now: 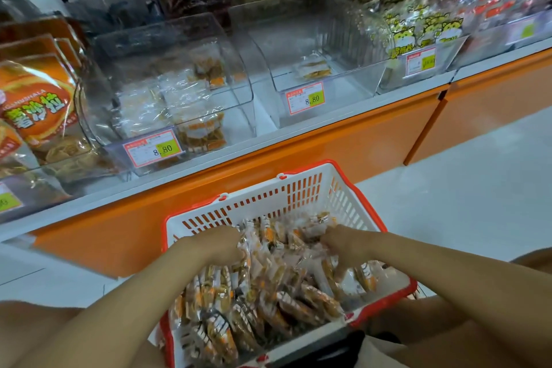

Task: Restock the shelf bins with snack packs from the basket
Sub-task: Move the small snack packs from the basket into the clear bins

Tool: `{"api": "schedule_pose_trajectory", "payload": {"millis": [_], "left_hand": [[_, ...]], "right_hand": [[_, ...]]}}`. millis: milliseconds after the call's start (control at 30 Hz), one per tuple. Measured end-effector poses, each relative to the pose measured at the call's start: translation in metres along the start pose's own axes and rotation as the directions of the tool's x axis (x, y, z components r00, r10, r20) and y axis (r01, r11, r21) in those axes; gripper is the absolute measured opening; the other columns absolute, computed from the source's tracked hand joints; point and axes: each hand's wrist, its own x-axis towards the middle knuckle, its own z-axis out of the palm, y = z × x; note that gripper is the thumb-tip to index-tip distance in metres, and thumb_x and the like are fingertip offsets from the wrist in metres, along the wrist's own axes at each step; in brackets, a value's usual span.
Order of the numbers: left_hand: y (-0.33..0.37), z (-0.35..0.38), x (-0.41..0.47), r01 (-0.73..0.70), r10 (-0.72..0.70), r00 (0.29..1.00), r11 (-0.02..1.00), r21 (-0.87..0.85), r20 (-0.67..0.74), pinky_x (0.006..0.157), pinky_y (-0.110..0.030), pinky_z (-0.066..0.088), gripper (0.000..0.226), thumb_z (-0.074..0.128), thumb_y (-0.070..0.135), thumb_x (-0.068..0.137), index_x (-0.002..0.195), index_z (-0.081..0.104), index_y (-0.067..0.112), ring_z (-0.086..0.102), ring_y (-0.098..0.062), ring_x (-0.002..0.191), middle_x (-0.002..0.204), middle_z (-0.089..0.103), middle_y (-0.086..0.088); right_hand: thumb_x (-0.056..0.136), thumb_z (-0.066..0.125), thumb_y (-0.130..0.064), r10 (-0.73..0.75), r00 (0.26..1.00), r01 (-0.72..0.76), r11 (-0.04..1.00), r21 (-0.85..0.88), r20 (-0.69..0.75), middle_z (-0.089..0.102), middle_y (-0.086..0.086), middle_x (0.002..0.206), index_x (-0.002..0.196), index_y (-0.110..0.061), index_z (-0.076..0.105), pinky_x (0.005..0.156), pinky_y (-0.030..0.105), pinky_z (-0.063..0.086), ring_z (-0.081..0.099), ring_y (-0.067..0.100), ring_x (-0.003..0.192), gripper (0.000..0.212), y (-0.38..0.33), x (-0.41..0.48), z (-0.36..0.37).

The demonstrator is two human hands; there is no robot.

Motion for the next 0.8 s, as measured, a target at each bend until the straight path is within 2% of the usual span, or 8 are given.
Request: {"api": "schedule_pose_trajectory", "payload": {"millis": [133,200,300,367,467,567,667,800], "left_hand": [[0.005,-0.005,-0.003,-0.012,0.012,0.997,1.0,0.003,-0.07,0.057,-0.025,0.036,0.023,0.049,0.025,0.094,0.074,0.047,0.014,0.051,-0.017,0.061,0.071,0.051,-0.003],[0.016,-0.014,-0.01,-0.063,0.054,0.983,0.997,-0.046,-0.176,0.07,-0.027,0.043,0.015,0.049,0.027,0.094,0.097,0.059,0.015,0.063,-0.023,0.09,0.098,0.062,-0.006],[0.042,-0.031,-0.03,-0.216,0.183,0.924,0.974,-0.064,-0.335,0.101,-0.028,0.038,0.067,0.057,0.052,0.089,0.145,0.035,0.021,0.045,-0.016,0.128,0.146,0.041,0.002],[0.059,-0.04,-0.045,-0.286,0.231,0.873,0.956,-0.066,-0.43,0.111,-0.028,0.027,0.092,0.059,0.063,0.08,0.152,0.016,0.025,0.026,-0.013,0.141,0.157,0.021,0.008],[0.063,-0.049,-0.049,-0.264,0.182,0.778,0.963,-0.049,-0.601,0.104,-0.027,0.033,0.081,0.053,0.06,0.087,0.151,0.017,0.025,0.034,-0.012,0.135,0.153,0.03,0.007],[0.051,-0.066,-0.053,-0.268,0.107,0.63,0.96,-0.086,-0.769,0.072,-0.028,0.045,0.041,0.041,0.055,0.094,0.118,0.055,0.025,0.058,-0.012,0.089,0.101,0.064,0.005],[0.034,-0.086,-0.061,-0.447,0.117,0.668,0.852,-0.272,-0.735,0.059,-0.03,0.042,0.039,0.042,0.053,0.092,0.073,0.055,0.022,0.053,-0.01,0.058,0.062,0.057,0.002],[0.02,-0.111,-0.077,-0.59,0.139,0.744,0.595,-0.546,-0.654,0.061,-0.025,0.053,0.041,0.042,0.055,0.08,0.074,0.059,0.017,0.069,-0.014,0.067,0.065,0.068,-0.002]], "right_hand": [[0.078,0.076,-0.031,0.063,0.998,-0.059,0.978,0.201,-0.015,0.052,-0.001,0.089,0.092,-0.015,0.051,0.064,0.024,0.042,0.05,0.012,0.075,0.032,0.003,-0.007,-0.024],[0.082,0.072,-0.03,0.132,0.989,-0.101,0.927,0.361,-0.06,0.053,-0.002,0.083,0.086,-0.015,0.047,0.055,0.02,0.042,0.052,0.009,0.066,0.03,0.001,-0.017,-0.044],[0.083,0.072,-0.024,0.19,0.969,-0.026,0.713,0.7,-0.158,0.069,0.008,0.089,0.106,-0.003,0.051,0.062,0.027,0.057,0.066,0.016,0.067,0.037,-0.01,-0.03,-0.076],[0.085,0.071,-0.021,0.204,0.949,0.106,0.512,0.852,-0.241,0.072,0.01,0.075,0.124,-0.003,0.044,0.058,0.028,0.057,0.066,0.017,0.06,0.051,-0.021,-0.037,-0.097],[0.093,0.06,-0.017,0.16,0.951,0.213,0.284,0.935,-0.265,0.07,0.009,0.067,0.14,-0.013,0.035,0.05,0.021,0.05,0.064,0.014,0.054,0.053,-0.036,-0.048,-0.123],[0.093,0.057,-0.024,0.048,0.969,0.228,0.193,0.954,-0.241,0.067,0.009,0.068,0.129,0.0,0.053,0.047,0.018,0.049,0.061,0.012,0.051,0.044,-0.045,-0.056,-0.147],[0.081,0.058,-0.043,-0.019,0.946,0.321,0.214,0.923,-0.324,0.053,0.002,0.061,0.115,-0.01,0.065,0.04,0.015,0.034,0.043,0.008,0.043,0.048,-0.051,-0.066,-0.168],[0.088,0.051,-0.053,0.0,0.847,0.455,0.516,0.726,-0.531,0.033,-0.001,0.049,0.08,-0.032,0.076,0.044,0.022,0.018,0.02,0.013,0.047,0.033,-0.066,-0.078,-0.193]]}}
